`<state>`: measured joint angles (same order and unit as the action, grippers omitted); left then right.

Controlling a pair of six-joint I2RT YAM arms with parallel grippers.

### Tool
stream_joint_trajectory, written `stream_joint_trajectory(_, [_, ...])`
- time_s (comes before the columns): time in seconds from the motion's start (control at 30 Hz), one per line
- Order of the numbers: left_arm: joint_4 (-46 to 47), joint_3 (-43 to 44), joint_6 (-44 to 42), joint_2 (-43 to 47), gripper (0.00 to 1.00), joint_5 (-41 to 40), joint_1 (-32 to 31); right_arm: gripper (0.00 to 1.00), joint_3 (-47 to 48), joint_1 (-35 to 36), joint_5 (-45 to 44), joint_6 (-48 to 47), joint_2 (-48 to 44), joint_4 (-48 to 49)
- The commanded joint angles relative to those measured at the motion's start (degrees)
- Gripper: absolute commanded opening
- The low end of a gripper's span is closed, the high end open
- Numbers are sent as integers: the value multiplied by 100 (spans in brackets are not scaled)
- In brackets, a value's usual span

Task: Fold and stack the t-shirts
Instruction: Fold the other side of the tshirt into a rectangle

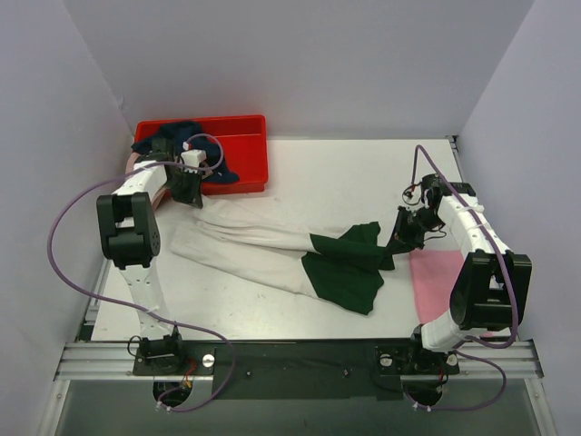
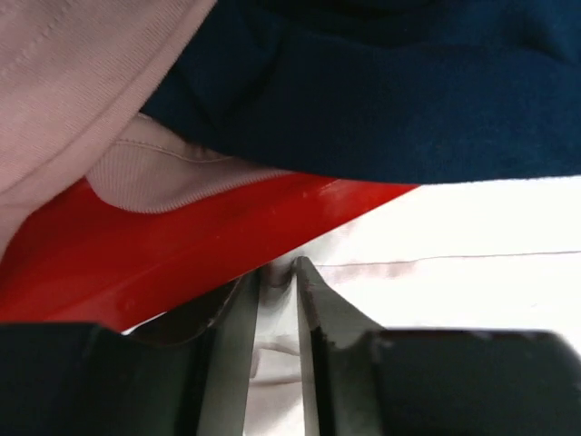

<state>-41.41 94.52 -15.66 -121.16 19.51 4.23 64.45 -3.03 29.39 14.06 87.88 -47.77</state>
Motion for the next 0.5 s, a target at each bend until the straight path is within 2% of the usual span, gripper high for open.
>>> stream_joint_trajectory(0.0, [-60, 286, -130, 110, 35, 369, 8, 0, -55, -31, 6, 17, -183, -180])
stream_joint_trajectory(0.17, [-201, 120, -226, 408, 37, 536, 17, 0, -46, -31, -3, 0, -157, -180])
stream_joint_trajectory(0.27, [-131, -73, -262, 645, 27, 353, -36, 0, -55, -40, -12, 0, -148, -171])
stream_joint_trajectory(0.47, [72, -329, -455, 989, 27, 18, -63, 0, -73, -31, -12, -9, -122, -171])
